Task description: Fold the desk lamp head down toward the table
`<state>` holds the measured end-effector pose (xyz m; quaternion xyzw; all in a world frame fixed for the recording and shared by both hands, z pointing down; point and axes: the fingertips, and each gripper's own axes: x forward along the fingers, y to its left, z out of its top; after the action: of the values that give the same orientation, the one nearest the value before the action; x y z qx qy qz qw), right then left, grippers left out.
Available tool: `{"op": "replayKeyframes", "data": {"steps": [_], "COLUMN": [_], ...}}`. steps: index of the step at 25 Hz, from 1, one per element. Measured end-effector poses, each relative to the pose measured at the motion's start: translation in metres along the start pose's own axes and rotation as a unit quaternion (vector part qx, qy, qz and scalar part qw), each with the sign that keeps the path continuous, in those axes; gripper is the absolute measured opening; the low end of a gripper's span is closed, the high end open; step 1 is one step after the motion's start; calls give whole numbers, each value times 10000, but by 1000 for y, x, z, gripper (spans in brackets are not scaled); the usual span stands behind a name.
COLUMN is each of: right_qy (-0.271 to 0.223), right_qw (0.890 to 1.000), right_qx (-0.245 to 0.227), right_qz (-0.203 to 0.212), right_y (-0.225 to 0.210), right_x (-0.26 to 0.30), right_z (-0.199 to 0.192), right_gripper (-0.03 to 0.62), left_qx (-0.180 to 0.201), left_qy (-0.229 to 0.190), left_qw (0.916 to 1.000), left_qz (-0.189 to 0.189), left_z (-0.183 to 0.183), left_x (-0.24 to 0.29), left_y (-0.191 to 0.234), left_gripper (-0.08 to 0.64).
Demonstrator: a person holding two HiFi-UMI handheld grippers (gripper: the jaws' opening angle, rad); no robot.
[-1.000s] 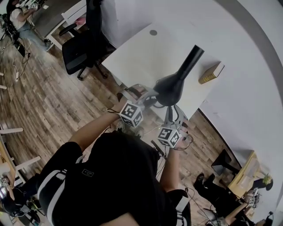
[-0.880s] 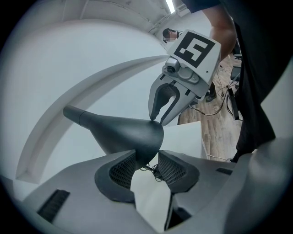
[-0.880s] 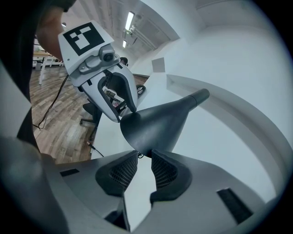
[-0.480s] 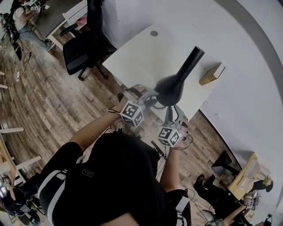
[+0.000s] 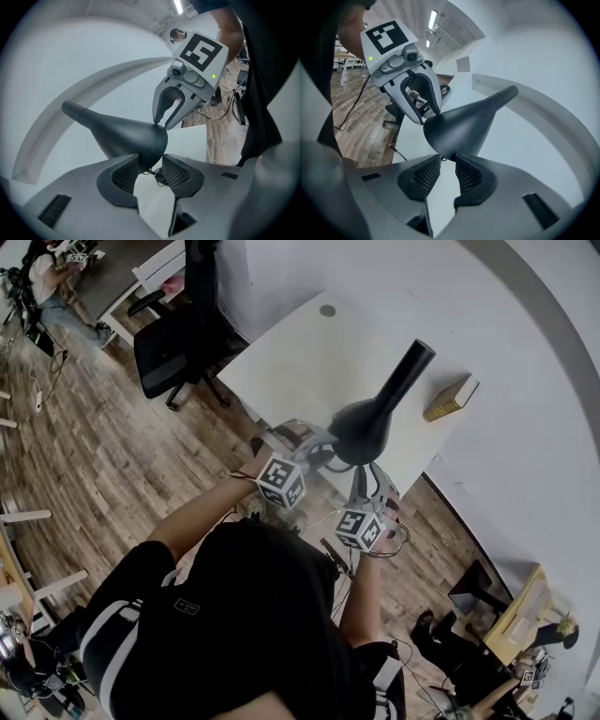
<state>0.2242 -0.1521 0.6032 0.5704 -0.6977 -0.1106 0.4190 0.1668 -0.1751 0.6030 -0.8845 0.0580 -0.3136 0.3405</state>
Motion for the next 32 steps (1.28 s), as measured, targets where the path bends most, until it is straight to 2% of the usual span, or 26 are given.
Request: {"op": "replayKeyframes", "data": {"steps": [13,19,22,24,28,32], "right_qy": [9,-84,-233,-425,-854,-1128], "right_qw": [10000,9999,9967,9868,9497,9210], "right_qx": [-11,145,781,1560,3012,3712], "right_qz": [20,-35,-45,-11,-85,-364], "right_y": [0,1,-5,-14,-37,-61], "right_x": [-1,-17,-27,-35,-51,-67], "right_z": [0,8,14,20,36,50], "right_gripper": [115,109,107,102,89,76], "left_qx": [-113,-468,-1090,-1715,-2771,-3826], "left_qy": [-93,-293,-589,-895,-1654,-2374], "left_qw": [9999,9984,9923,9809,9460,8911], "left_qz": [-60,-84,72,184,310,560], "left_z": [3,8,14,20,36,49], "left_x": [-2,-14,-29,-41,-76,-111], "left_y": [0,-4,4,16,43,78], "left_gripper": [167,169,169,156,112,52]}}
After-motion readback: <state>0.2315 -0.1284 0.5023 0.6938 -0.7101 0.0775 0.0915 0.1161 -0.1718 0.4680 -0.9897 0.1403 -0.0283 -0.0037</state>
